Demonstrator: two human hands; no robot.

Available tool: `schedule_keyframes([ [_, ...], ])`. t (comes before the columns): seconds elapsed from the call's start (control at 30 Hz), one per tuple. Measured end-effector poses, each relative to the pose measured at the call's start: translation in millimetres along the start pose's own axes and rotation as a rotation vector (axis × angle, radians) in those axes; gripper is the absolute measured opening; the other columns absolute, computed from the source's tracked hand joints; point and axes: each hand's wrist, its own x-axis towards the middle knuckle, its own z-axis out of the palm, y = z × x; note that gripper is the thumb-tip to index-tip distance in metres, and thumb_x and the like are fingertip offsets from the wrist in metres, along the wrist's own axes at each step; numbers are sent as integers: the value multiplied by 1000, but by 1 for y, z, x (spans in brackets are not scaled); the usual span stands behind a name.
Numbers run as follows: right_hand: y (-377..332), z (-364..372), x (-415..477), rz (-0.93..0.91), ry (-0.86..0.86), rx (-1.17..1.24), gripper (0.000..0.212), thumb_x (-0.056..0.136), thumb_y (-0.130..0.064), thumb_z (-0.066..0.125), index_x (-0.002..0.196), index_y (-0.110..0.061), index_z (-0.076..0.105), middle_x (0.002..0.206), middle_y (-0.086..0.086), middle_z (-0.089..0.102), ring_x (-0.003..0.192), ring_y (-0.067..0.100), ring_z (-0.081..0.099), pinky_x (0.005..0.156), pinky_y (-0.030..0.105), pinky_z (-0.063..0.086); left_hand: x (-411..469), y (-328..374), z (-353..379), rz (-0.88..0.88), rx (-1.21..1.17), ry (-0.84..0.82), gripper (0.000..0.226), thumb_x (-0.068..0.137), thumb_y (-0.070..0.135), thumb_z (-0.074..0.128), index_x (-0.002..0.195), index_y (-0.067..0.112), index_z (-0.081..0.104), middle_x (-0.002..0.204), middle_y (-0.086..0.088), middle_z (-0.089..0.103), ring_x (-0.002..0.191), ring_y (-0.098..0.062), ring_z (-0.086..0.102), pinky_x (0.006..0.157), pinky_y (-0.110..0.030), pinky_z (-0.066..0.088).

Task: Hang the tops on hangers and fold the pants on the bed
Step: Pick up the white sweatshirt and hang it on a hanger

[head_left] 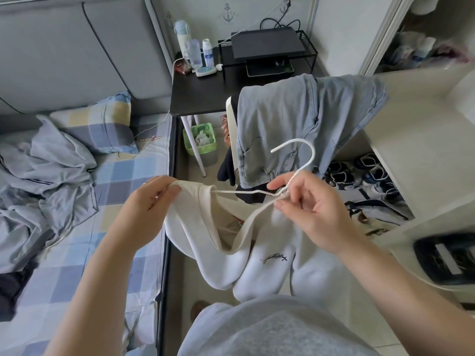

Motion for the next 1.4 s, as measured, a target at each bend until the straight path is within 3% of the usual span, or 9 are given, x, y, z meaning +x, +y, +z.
schedule_keyframes([
  [0.17, 2, 2, 8, 165, 94, 14, 25, 89, 6, 68, 98, -4, 48, 83, 4, 72, 58, 11, 53, 57, 20, 46, 4, -3, 3, -8, -29, -6, 28, 104, 21, 50, 89, 42, 62, 85, 14, 61, 82, -7, 55, 73, -25, 41],
  [0.3, -5, -3, 20, 328, -234, -341, 10, 96, -17, 66, 100, -18, 74, 86, 10, 70, 68, 14, 59, 63, 23, 47, 2, -1, 11, 9, -9, -82, 25, 104, 22, 49, 91, 38, 63, 95, 13, 61, 92, -8, 56, 80, -26, 43],
  [0.43, -15, -7, 24, 438, -493, -515, 23, 99, -36, 57, 85, -31, 75, 90, 21, 63, 68, 22, 52, 66, 33, 44, -2, 5, 11, 9, 33, -112, 27, 104, 24, 49, 89, 42, 63, 96, 22, 63, 82, 3, 58, 67, -9, 38],
  [0.6, -23, -6, 30, 331, -406, -545, 29, 96, -36, 59, 71, -25, 69, 71, 12, 59, 64, 25, 54, 60, 35, 42, -5, 11, 8, 2, 72, -144, 25, 104, 23, 49, 93, 41, 64, 88, 30, 62, 74, 8, 57, 62, -2, 38],
  [0.73, -24, -10, 37, 319, -375, -462, 34, 98, -30, 60, 67, -20, 68, 47, -6, 39, 44, 4, 35, 46, 16, 28, -6, 9, 12, -14, 76, -185, 24, 104, 24, 49, 99, 40, 65, 97, 25, 61, 86, 4, 58, 69, -3, 39],
  [0.83, -21, -14, 33, 307, -339, -377, 33, 99, -25, 61, 68, -16, 69, 46, -8, 30, 45, 8, 27, 46, 22, 22, -4, 3, 19, -9, 35, -190, 22, 104, 25, 50, 100, 41, 65, 101, 21, 63, 92, -1, 58, 75, -6, 41],
  [1.0, -23, -23, 36, 290, -301, -328, 35, 99, -25, 61, 65, -18, 68, 54, 6, 26, 52, 17, 24, 51, 29, 18, -8, -13, 47, -29, 55, 16, 32, 92, 22, 69, 120, 34, 60, 114, 20, 56, 97, 0, 53, 75, -11, 39],
  [1.13, -22, -37, 36, 297, -294, -318, 34, 99, -23, 61, 67, -14, 69, 48, -8, 27, 44, 5, 25, 45, 12, 22, -17, -27, 72, -194, 65, 251, 28, 97, 13, 58, 111, 37, 52, 99, 19, 60, 89, -9, 56, 67, -14, 36],
  [1.4, -16, -40, 29, 481, -403, -221, 34, 99, -28, 61, 69, -13, 68, 56, 4, 24, 45, 12, 20, 41, 16, 20, -24, -25, 50, -88, 27, 479, 29, 103, 7, 44, 109, 27, 64, 91, 16, 65, 77, -4, 57, 69, -18, 39],
])
